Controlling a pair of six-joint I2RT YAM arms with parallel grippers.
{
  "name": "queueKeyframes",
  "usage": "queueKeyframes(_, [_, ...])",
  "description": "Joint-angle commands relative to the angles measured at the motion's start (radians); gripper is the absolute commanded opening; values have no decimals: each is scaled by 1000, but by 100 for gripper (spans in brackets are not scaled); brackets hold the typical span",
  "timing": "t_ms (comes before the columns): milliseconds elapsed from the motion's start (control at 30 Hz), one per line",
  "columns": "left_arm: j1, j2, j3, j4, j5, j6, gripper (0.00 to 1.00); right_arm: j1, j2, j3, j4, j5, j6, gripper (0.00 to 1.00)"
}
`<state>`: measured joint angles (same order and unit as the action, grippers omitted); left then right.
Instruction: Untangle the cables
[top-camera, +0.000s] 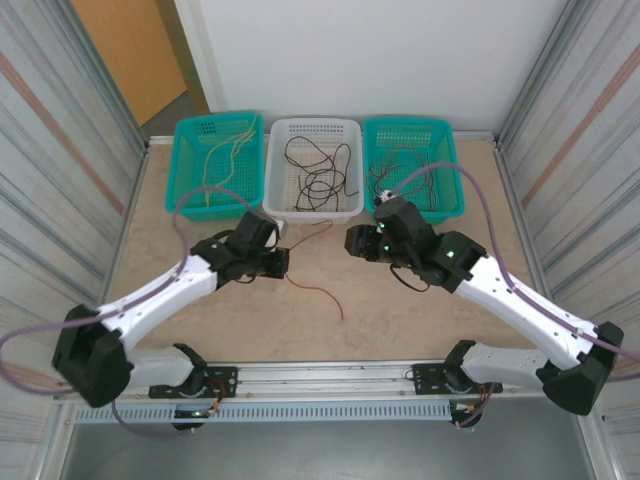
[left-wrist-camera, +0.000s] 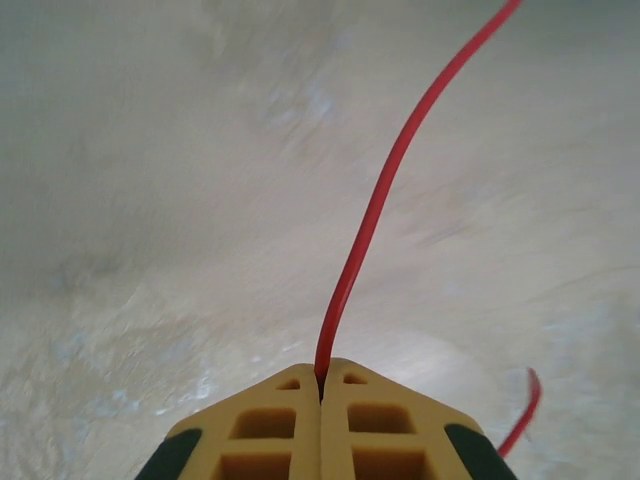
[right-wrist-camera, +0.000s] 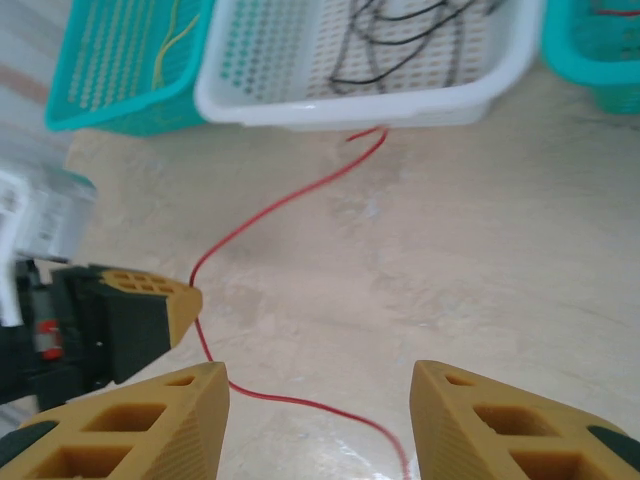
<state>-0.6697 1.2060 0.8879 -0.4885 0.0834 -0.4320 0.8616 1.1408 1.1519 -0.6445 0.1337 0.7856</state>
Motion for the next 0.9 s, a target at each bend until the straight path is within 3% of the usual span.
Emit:
queueKeyframes(0, [-7, -116, 8, 72, 70, 2, 0, 62, 58, 66, 72, 2, 14, 52])
queueKeyframes(300, [-16, -257, 13, 158, 159, 9, 0, 158, 171, 174, 193, -2, 7, 52])
queueKeyframes(867, [-24, -339, -39, 241, 243, 15, 0, 113, 238, 229, 250, -5, 30, 48])
